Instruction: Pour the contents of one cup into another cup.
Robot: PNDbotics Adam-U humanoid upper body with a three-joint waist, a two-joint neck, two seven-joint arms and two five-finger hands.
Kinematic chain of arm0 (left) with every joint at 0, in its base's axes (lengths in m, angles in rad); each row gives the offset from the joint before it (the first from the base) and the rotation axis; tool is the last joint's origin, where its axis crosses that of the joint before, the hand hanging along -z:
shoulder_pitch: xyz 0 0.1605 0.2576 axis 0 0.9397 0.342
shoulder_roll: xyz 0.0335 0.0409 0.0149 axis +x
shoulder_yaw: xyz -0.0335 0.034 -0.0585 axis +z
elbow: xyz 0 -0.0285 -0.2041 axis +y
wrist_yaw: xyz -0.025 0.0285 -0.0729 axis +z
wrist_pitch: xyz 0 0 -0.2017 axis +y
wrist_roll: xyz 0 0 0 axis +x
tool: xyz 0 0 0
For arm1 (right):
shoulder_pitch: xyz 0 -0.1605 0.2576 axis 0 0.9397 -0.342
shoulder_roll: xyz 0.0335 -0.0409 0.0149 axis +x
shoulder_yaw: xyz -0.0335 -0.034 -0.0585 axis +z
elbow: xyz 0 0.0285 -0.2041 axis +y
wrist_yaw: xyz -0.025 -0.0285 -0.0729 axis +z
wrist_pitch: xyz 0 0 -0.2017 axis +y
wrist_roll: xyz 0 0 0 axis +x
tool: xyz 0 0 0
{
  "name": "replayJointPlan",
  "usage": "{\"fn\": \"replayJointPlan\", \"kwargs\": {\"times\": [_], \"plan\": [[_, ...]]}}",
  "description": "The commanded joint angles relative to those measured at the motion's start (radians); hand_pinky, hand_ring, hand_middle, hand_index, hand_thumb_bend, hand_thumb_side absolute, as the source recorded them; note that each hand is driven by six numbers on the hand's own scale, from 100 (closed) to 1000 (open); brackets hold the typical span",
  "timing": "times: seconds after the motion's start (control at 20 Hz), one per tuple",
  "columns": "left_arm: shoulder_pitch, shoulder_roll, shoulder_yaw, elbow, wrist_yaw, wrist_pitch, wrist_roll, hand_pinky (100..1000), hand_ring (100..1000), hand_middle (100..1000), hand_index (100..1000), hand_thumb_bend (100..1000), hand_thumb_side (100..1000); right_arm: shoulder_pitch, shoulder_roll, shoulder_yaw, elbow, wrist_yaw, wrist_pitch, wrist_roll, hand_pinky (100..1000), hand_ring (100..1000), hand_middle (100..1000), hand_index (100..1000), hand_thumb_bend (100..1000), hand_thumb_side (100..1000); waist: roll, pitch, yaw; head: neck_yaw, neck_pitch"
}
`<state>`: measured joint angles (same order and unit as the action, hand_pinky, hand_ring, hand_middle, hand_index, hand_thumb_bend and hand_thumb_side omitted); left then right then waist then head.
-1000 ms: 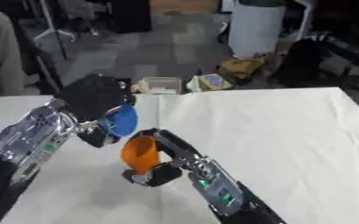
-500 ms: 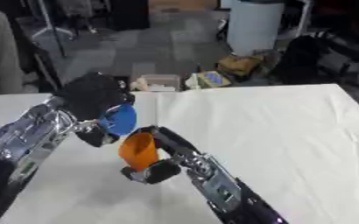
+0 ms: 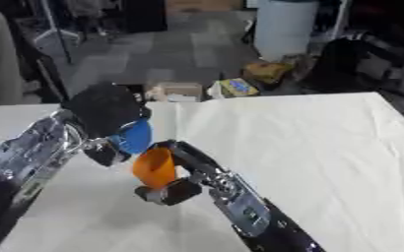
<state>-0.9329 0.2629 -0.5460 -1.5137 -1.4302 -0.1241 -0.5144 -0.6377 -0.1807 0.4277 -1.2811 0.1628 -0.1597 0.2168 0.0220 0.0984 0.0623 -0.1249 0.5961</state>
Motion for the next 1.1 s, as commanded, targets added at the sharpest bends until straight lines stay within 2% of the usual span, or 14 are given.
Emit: {"fn": "replayJointPlan", "kwargs": {"times": [0.05, 1.1], "plan": [[-0.018, 0.014, 0.003, -0.011, -0.026, -0.013, -0.003, 186, 190, 156, 632, 100, 174, -0.016, -0.016, -0.001, -0.025, -0.008, 0.002, -0.002, 358, 318, 324, 708, 209, 100, 0.001, -0.015, 0.000, -0.003, 0.001], [-0.026, 0.009, -0.004, -0.051, -0.156, -0.091, -0.018, 209, 189, 148, 644, 100, 190, -0.017, -0.015, 0.003, -0.025, -0.007, 0.003, -0.001, 357, 318, 324, 708, 197, 100, 0.004, -0.017, -0.004, -0.006, 0.000]]}}
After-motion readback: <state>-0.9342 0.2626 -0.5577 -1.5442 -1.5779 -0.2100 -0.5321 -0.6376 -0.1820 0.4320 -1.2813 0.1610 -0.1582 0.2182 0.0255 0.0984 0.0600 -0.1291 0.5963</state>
